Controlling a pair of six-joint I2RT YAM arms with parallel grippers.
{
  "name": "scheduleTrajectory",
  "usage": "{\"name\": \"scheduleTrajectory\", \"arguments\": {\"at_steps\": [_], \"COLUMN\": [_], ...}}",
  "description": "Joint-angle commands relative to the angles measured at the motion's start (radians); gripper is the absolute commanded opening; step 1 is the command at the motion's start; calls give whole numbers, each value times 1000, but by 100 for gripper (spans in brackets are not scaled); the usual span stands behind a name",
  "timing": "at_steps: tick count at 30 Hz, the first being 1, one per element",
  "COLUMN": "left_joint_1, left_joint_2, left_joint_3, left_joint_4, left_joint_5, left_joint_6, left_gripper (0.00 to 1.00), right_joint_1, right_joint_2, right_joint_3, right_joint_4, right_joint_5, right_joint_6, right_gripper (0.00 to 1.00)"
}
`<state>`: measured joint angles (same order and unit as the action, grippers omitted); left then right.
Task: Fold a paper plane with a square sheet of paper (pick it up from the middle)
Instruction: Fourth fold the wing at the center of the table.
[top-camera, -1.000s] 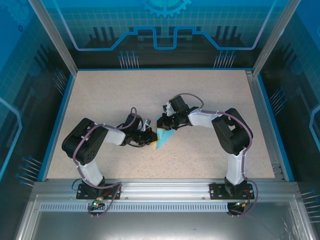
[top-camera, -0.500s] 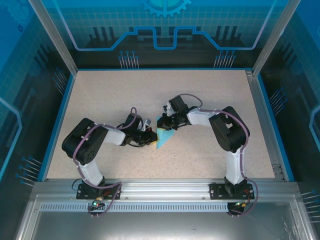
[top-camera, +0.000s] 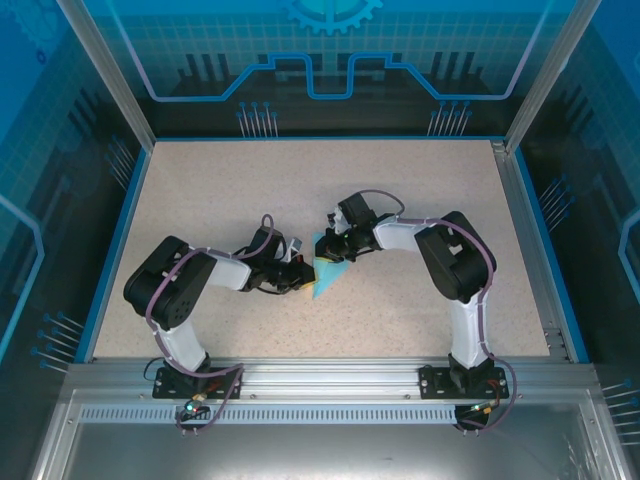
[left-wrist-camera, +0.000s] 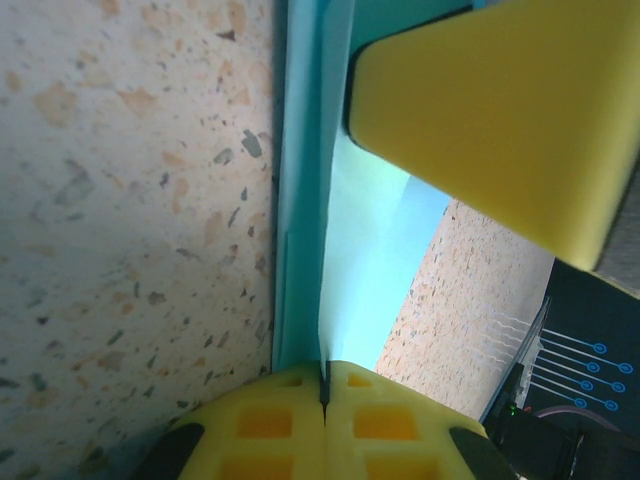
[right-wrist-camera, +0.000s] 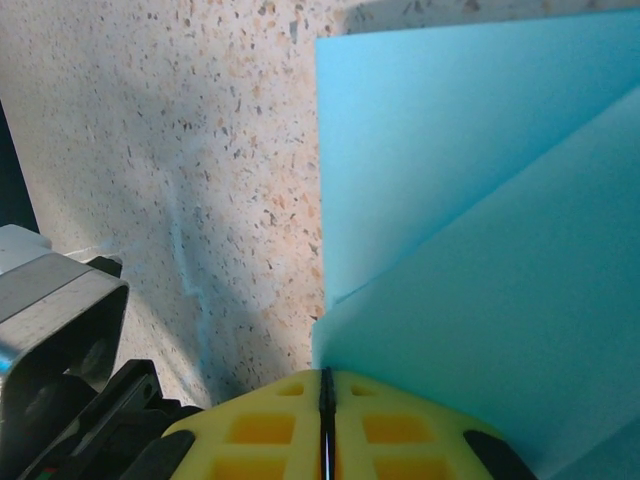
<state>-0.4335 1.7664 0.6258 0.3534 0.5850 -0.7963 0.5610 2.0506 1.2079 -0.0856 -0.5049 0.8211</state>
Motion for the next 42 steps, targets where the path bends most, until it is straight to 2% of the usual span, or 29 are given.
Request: {"name": "scheduleTrajectory", "arguments": {"at_steps": [1,12,18,23,29,37,42], "left_joint_1": [7,7,7,7,8,8,7], "left_joint_2": [34,38,21,-9,-45,-60,-39], "left_joint_3": [-19,-32,-47,-42,-20,-5,19], "left_joint_4": [-50,-20,7,-9,-67,-139,-186], "left_joint_5": [-13,-15,-13,-6,20,47,69], "left_joint_6": [-12,-38,-43,-28,-8,27,62], "left_gripper": [0,0,0,10,14,11,3], "right_joint_1": [-12,-12,-13,-15,-16,-16,-16], "right_joint_2": [30,41,81,94,100,106,112], "right_joint_3": [29,47,61,45,41,46,41], "right_joint_4": [-12,-20,-99,-131,-138,-144,-146], "right_joint_5": [-23,-32,-2,23,25,20,23], "right_joint_6": [-12,-17,-34,-39,-44,-46,-50], "right_gripper": [11,12,11,11,11,11,11]}}
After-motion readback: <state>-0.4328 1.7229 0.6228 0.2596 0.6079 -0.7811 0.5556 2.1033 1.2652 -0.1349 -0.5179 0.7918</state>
